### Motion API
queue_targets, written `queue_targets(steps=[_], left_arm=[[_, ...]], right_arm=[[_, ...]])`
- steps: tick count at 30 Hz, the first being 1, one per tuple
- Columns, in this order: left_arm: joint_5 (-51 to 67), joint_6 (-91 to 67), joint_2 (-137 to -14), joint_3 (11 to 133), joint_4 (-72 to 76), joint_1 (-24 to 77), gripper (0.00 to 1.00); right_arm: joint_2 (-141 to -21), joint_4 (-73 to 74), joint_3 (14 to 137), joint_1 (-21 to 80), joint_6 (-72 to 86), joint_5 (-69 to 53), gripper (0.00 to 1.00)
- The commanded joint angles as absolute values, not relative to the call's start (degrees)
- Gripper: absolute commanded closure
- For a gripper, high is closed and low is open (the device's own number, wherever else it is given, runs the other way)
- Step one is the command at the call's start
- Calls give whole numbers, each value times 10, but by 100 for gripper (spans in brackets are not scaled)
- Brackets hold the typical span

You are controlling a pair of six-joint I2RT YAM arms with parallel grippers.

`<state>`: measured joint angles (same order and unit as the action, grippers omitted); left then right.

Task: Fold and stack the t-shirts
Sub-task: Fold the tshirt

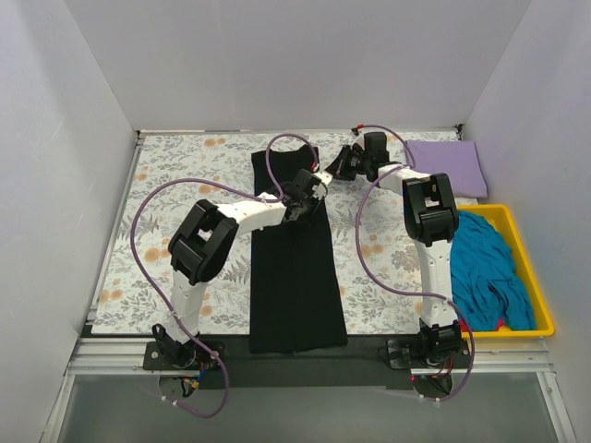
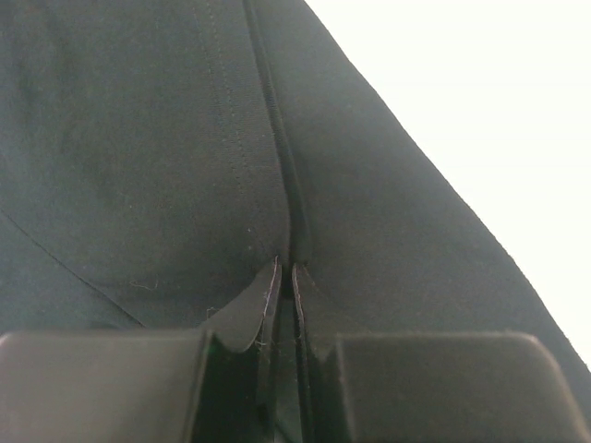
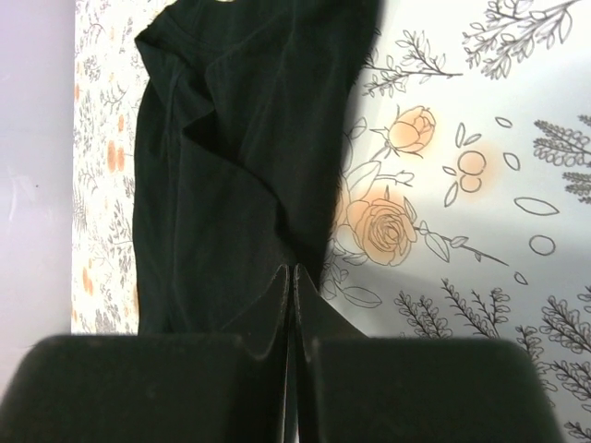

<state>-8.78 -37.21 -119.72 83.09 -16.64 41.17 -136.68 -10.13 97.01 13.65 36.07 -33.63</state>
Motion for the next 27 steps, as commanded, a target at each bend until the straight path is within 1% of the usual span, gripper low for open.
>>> queue_targets(steps=[1, 12, 18, 27], left_arm=[[-98, -411, -1164, 823, -164, 401, 99], [-45, -551, -1122, 766, -124, 362, 99], [-22, -595, -1095, 737, -106, 346, 99], [-1, -646, -1061, 725, -92, 309, 99]], right_arm=[[-1339, -132, 1001, 142, 355, -342, 99], [-1348, -134, 1031, 155, 365, -343, 99], [-1357, -140, 1046, 161, 374, -347, 99], [-1374, -141, 1075, 168, 386, -349, 99]])
